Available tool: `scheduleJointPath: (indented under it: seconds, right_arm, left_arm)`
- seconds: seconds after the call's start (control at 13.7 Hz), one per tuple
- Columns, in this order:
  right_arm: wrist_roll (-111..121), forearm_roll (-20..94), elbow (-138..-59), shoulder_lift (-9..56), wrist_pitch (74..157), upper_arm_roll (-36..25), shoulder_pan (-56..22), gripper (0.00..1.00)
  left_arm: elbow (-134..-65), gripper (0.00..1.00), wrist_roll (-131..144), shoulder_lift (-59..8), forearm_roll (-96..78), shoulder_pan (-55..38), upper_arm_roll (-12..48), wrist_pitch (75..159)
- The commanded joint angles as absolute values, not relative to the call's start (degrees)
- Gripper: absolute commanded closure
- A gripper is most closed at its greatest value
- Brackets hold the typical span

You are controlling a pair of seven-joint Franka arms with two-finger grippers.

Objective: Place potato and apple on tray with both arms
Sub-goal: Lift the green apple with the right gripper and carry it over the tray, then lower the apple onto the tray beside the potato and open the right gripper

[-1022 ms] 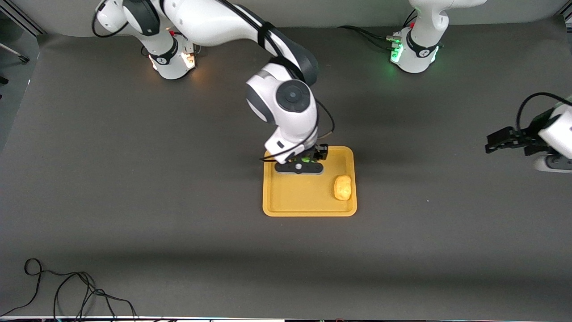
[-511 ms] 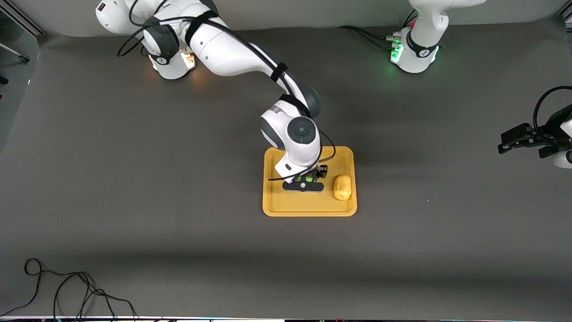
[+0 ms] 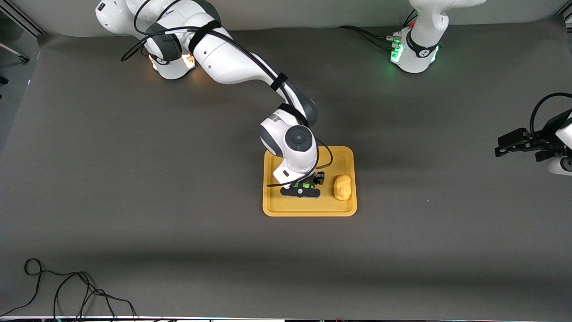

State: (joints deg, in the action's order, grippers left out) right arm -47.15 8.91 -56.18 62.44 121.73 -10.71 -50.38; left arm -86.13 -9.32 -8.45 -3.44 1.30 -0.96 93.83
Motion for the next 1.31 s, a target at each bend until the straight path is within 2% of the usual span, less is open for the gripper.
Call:
scheduleJointPath:
  seconds: [0.0, 0.37, 0.66, 0.73, 0.95, 1.1, 1.24]
  right_arm:
    - [-48.2, 8.1, -54.1, 62.3, 120.9, -10.8, -50.4, 0.0]
    - [-47.9, 8.2, -53.9, 49.8, 105.8, -11.2, -50.1, 0.0]
    - [-42.8, 8.0, -56.1, 37.8, 92.8, -11.9, -44.9, 0.0]
    - [-38.0, 8.0, -59.3, 34.1, 90.3, -12.5, -43.1, 0.0]
    - [-27.6, 8.0, -73.2, 21.0, 89.9, -17.6, -41.8, 0.0]
    - [-21.8, 7.0, -79.7, 14.8, 89.8, -20.7, -41.1, 0.0]
    - [-17.1, 5.8, -84.9, 9.4, 90.1, -20.7, -36.6, 0.0]
  left_arm:
    - [-83.8, 0.0, -10.0, -9.1, -4.1, 2.8, -1.1, 91.8]
    - [-83.8, 0.0, -9.6, -9.5, 0.3, 1.1, -0.6, 92.5]
    - [-84.1, 0.0, -10.5, -10.6, -0.7, 2.0, -0.7, 91.6]
    - [-83.9, 0.0, -10.4, -10.7, -0.5, 1.8, -0.7, 91.7]
    - [-84.5, 0.0, -10.1, -10.8, 0.6, 1.2, -0.8, 92.2]
    - [-84.6, 0.0, -10.1, -10.6, 1.8, 0.8, -0.7, 93.1]
    - [-84.8, 0.0, -10.4, -10.8, 2.1, 1.1, -0.7, 94.7]
